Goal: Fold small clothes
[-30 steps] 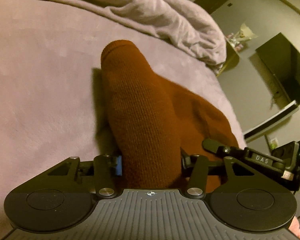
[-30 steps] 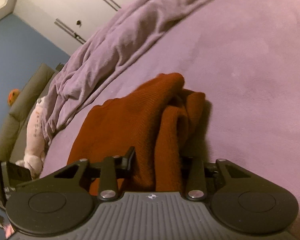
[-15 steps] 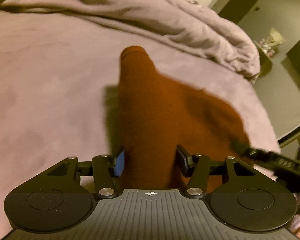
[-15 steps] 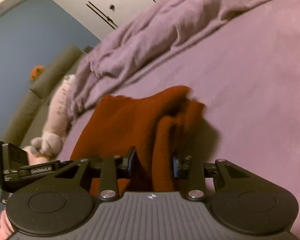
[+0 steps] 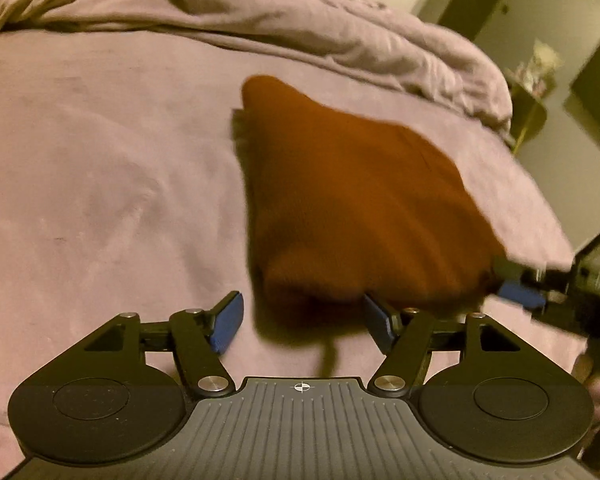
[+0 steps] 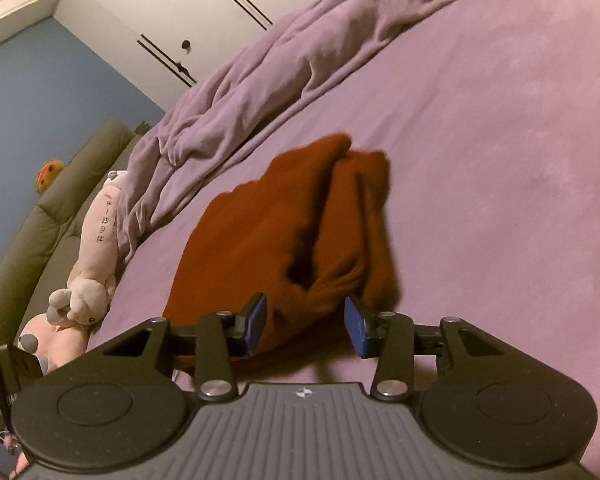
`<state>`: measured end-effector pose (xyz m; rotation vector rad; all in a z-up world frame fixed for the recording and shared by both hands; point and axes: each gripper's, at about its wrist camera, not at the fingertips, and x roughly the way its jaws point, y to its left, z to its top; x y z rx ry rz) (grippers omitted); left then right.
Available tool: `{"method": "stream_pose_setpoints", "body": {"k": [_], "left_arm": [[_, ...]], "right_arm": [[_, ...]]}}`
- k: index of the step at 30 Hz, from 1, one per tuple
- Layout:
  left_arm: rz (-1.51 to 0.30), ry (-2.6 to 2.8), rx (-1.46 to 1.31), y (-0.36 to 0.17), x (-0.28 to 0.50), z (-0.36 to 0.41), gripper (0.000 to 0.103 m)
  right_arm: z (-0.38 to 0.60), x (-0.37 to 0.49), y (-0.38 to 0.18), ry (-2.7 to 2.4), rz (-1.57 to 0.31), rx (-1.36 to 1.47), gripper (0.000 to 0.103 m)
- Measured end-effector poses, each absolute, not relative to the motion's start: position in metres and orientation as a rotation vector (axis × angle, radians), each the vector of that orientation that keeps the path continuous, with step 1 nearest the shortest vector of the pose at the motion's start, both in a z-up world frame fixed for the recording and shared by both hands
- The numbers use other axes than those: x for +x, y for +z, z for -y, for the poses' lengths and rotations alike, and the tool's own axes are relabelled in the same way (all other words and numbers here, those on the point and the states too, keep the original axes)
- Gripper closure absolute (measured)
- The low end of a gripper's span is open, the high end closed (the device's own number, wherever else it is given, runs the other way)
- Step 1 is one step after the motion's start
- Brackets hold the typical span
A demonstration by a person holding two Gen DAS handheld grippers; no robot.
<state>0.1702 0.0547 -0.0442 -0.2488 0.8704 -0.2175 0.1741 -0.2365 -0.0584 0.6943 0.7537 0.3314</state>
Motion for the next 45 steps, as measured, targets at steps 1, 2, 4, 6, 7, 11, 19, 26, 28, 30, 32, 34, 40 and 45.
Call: {"method": "stream_pose_setpoints", "body": {"k": [1, 2, 4, 6, 7, 11, 19, 26, 28, 30, 32, 34, 40, 45], "left_arm": [[-0.862, -0.208, -0.218, -0.044, 0.169, -0.050, 0.031], [-0.855, -0.192, -0.195, -0.044, 0.169, -0.046, 0.031], [-0.850, -0.172, -0.186, -0.048, 0.173, -0.042, 0.031], [-0.852, -0.142, -0.185, -0.052, 0.178, -0.039, 0.032], [-0.847, -0.132, -0.178, -0.052, 0.177, -0.037, 0.033], [-0.827, -0.081, -0.183, -0.049, 0.174, -0.037, 0.038], [-0.828, -0.017, -0.286, -0.028, 0.155, -0.078, 0.031], [-0.760, -0.012, -0.256, -0.014, 0.179, -0.062, 0.023], [-0.763, 0.004, -0.235, -0.017, 0.185, -0.050, 0.022], [-0.762, -0.006, -0.240, -0.022, 0.188, -0.044, 0.020], [-0.798, 0.006, -0.245, -0.030, 0.193, -0.042, 0.018], [-0.815, 0.002, -0.226, -0.036, 0.195, -0.040, 0.014], [-0.836, -0.004, -0.186, -0.039, 0.196, -0.038, 0.013], [-0.833, 0.004, -0.186, -0.023, 0.193, -0.040, 0.015]], "right_arm": [[0.234, 0.174, -0.058, 0.340, -0.744, 0.713, 0.059], [0.233, 0.173, -0.058, 0.342, -0.739, 0.728, 0.059], [0.229, 0.177, -0.060, 0.320, -0.737, 0.754, 0.059], [0.227, 0.181, -0.067, 0.285, -0.760, 0.767, 0.066], [0.227, 0.183, -0.070, 0.268, -0.770, 0.777, 0.075], [0.226, 0.185, -0.066, 0.229, -0.738, 0.747, 0.087], [0.217, 0.168, -0.054, 0.164, -0.715, 0.451, 0.081], [0.191, 0.160, -0.012, 0.122, -0.548, 0.194, 0.080], [0.177, 0.172, -0.010, 0.165, -0.554, 0.159, 0.081], [0.162, 0.180, -0.013, 0.214, -0.567, 0.122, 0.081], [0.149, 0.184, -0.019, 0.257, -0.580, 0.082, 0.081], [0.139, 0.186, -0.028, 0.272, -0.615, 0.037, 0.081], [0.138, 0.183, -0.047, 0.267, -0.675, -0.021, 0.084], [0.133, 0.180, -0.027, 0.266, -0.631, -0.059, 0.084]]}}
